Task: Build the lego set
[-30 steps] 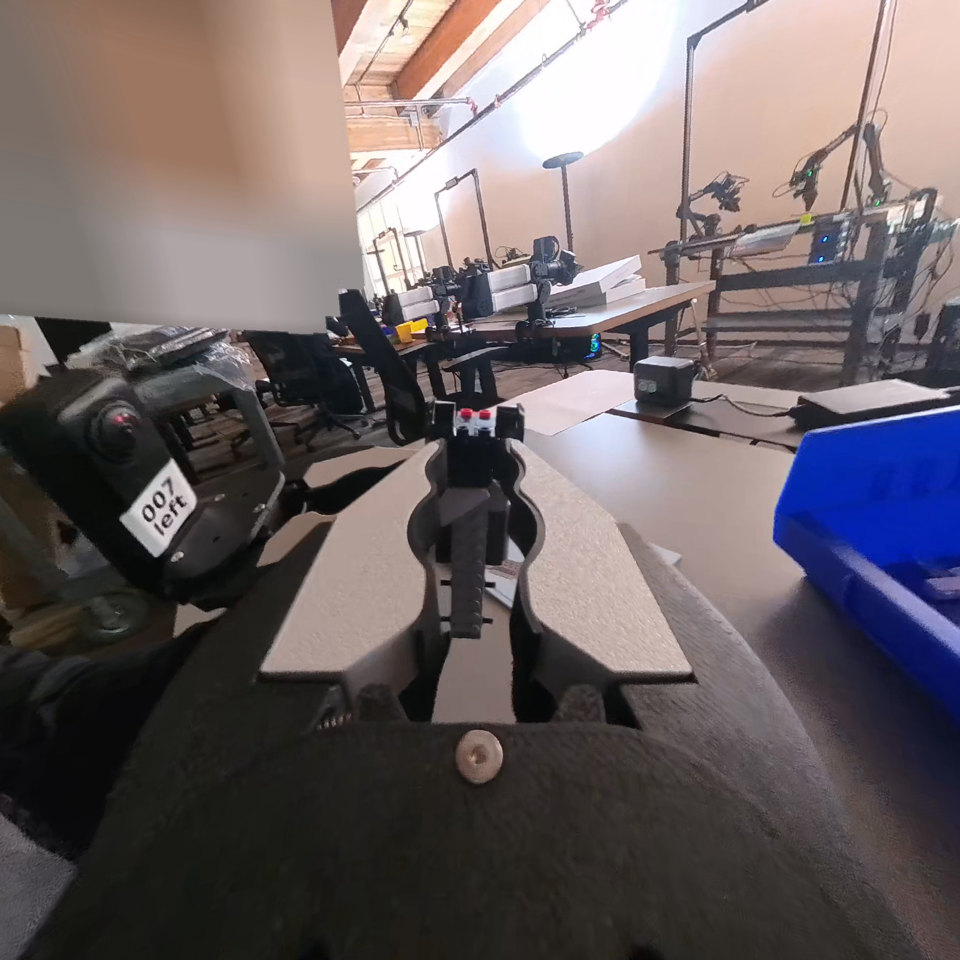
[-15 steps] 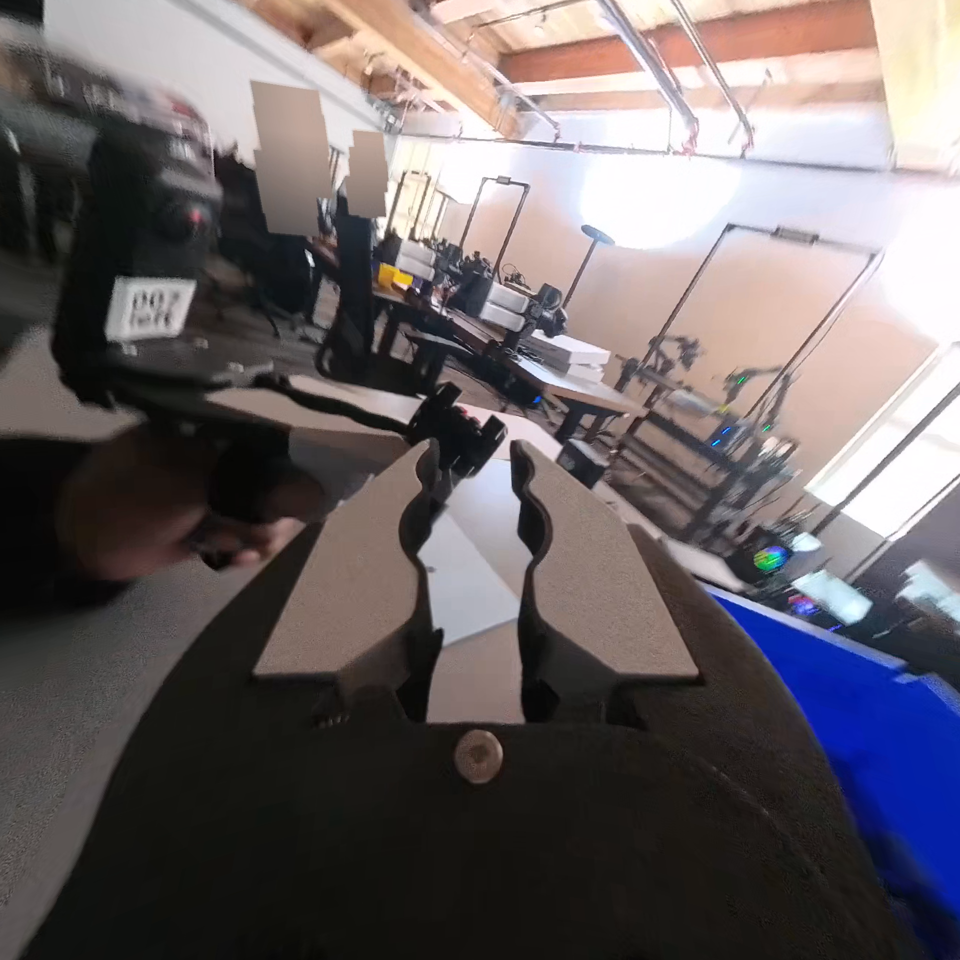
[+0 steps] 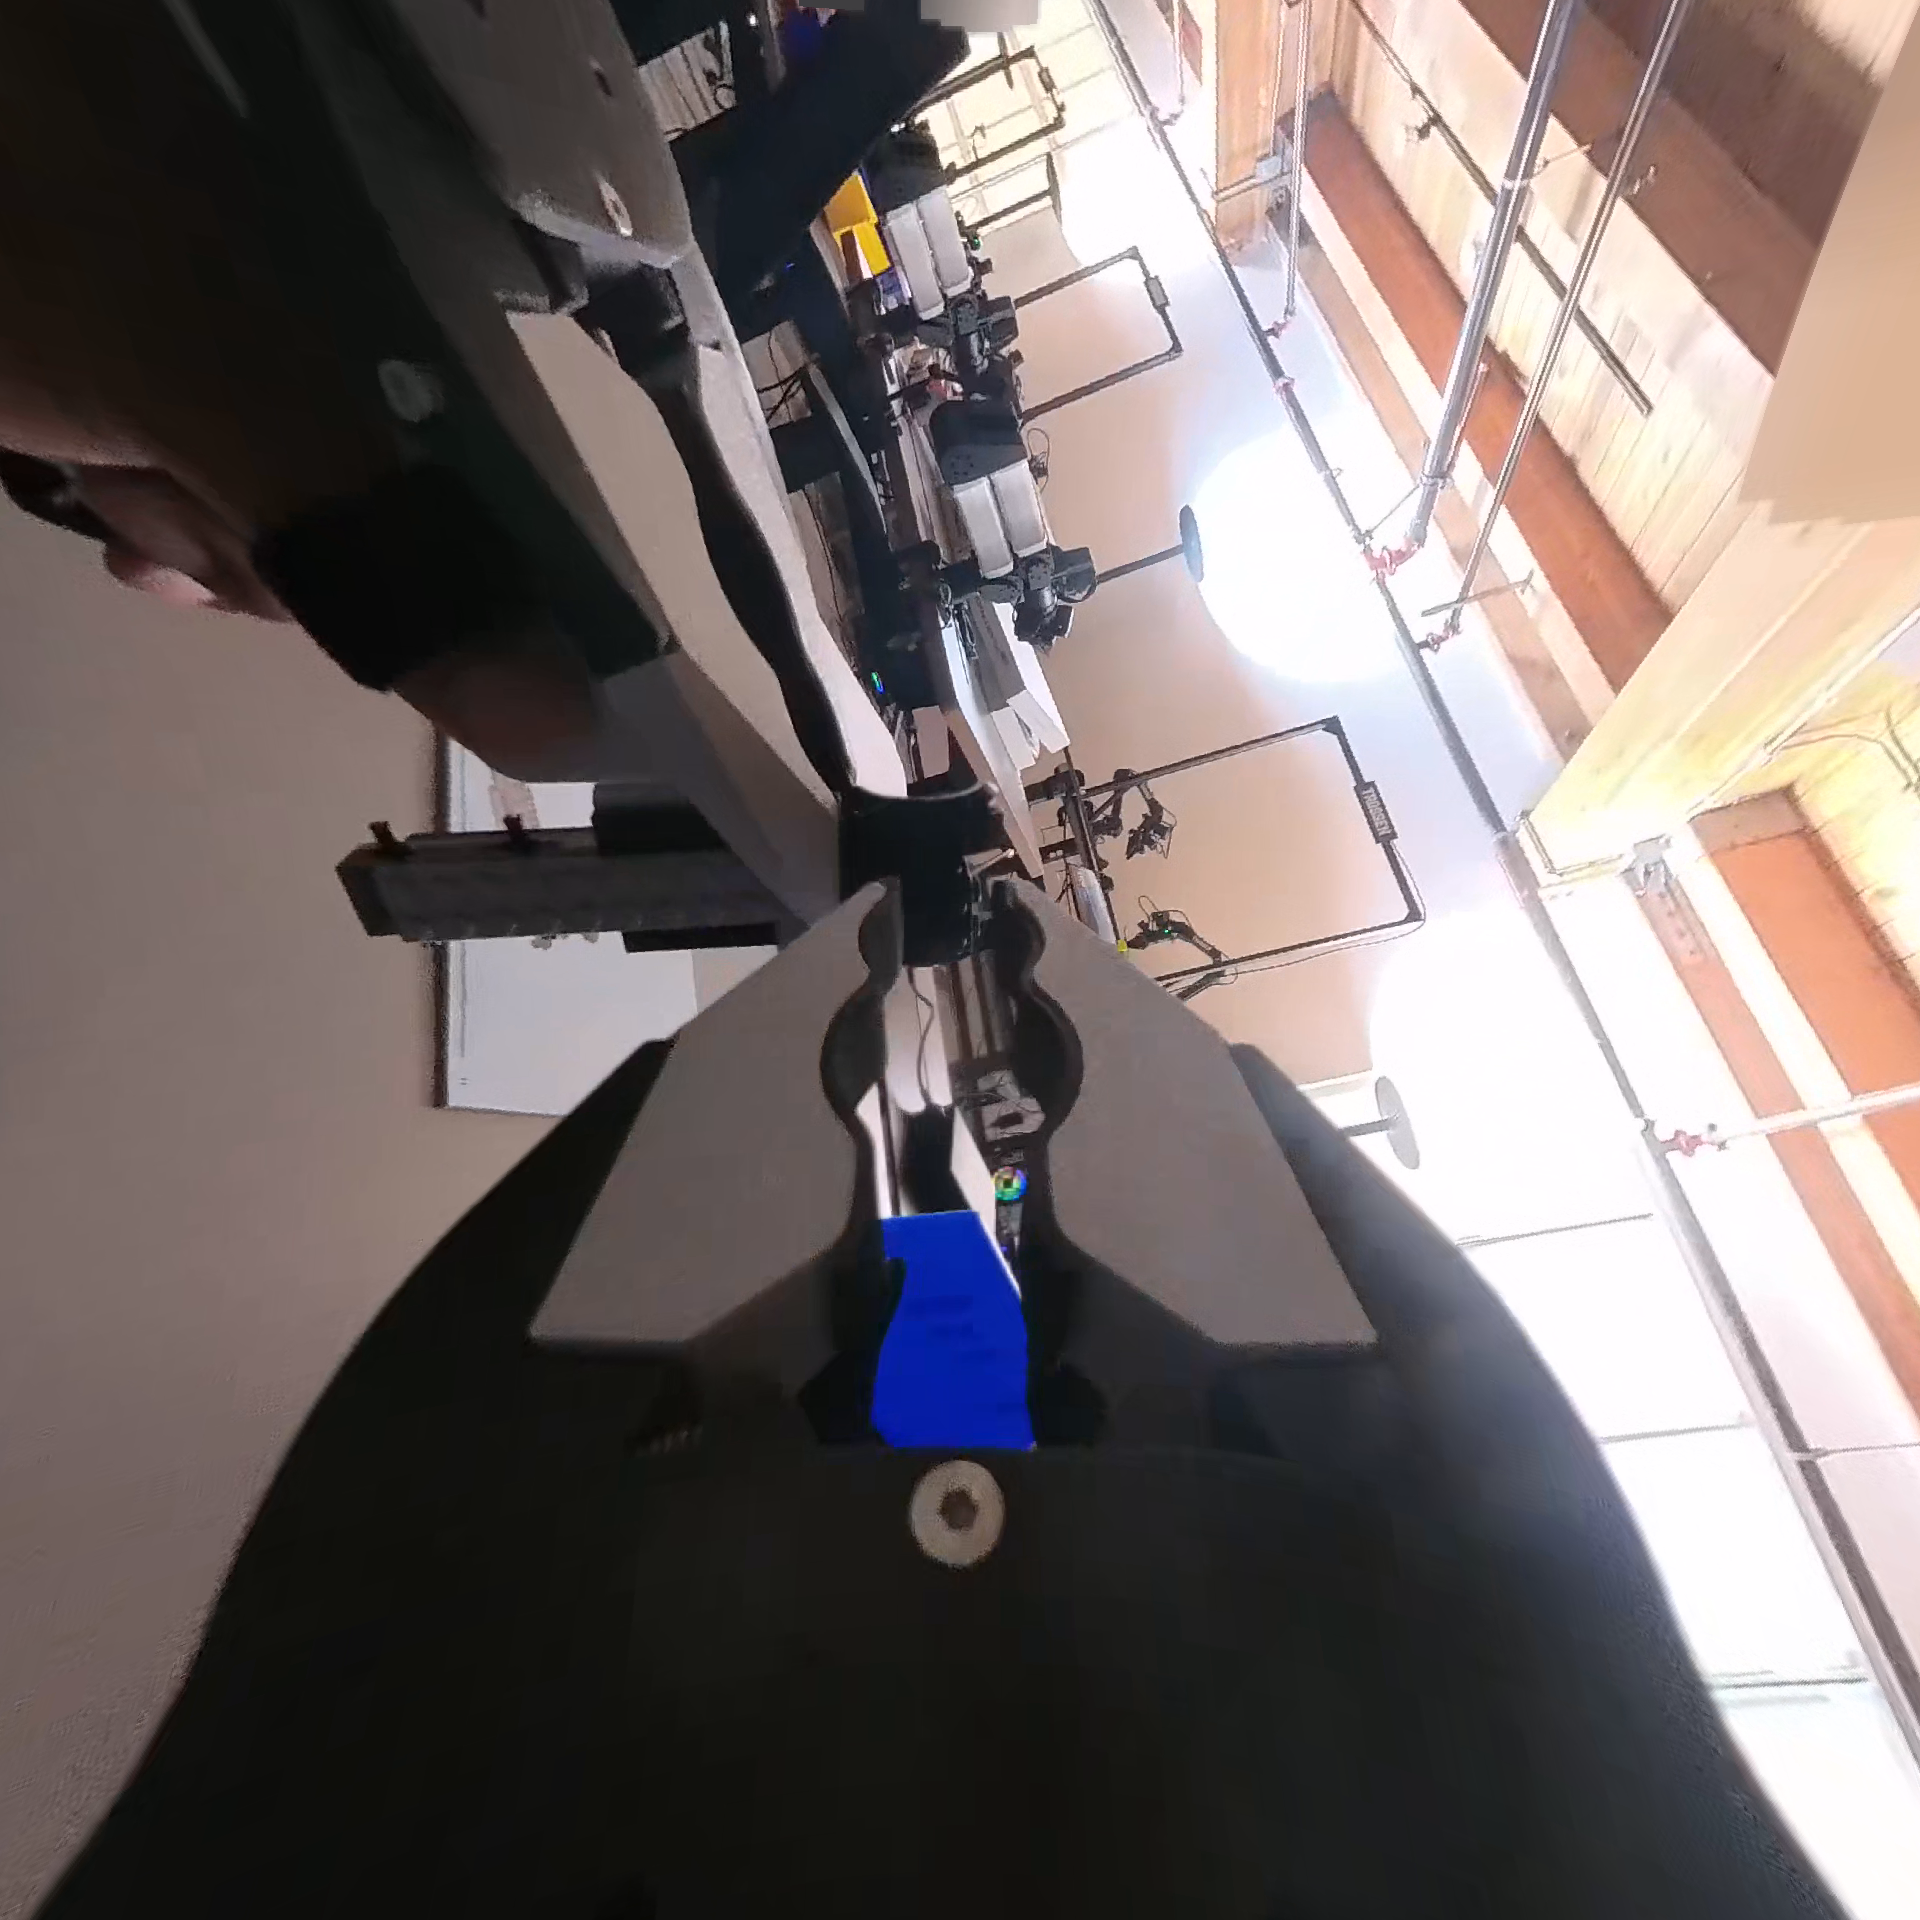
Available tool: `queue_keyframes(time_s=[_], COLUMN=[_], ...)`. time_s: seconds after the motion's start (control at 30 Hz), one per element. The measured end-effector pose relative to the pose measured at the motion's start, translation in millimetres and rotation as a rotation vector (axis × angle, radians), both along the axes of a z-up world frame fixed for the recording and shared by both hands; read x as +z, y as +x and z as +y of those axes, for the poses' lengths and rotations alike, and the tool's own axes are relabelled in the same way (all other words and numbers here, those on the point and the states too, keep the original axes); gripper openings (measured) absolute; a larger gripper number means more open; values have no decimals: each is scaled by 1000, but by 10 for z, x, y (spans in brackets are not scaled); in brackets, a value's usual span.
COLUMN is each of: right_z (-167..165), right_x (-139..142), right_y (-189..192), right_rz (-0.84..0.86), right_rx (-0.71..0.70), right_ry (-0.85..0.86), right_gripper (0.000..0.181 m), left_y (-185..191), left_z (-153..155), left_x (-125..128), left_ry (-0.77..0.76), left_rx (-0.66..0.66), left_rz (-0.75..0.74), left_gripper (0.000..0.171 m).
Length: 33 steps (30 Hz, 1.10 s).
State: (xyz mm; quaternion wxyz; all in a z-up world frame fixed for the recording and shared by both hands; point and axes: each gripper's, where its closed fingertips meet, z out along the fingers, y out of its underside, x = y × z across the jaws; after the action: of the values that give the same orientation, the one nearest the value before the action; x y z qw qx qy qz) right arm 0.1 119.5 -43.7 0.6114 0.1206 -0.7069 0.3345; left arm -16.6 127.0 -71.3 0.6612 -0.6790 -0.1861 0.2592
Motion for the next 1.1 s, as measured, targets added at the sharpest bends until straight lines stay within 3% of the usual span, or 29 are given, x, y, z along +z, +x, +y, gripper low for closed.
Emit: queue_keyframes(time_s=[0.47,1.1], right_z=[-87,-79], right_x=[-41,22], right_y=[-19,-4], right_rz=[21,-150], right_rx=[-23,-28], right_ry=[51,-148], right_gripper=[12,12], left_y=[28,28], left_z=[13,-12], left_x=[-21,36], left_ry=[-50,-26], left_rx=[17,36], left_rz=[51,87], left_gripper=[19,19])
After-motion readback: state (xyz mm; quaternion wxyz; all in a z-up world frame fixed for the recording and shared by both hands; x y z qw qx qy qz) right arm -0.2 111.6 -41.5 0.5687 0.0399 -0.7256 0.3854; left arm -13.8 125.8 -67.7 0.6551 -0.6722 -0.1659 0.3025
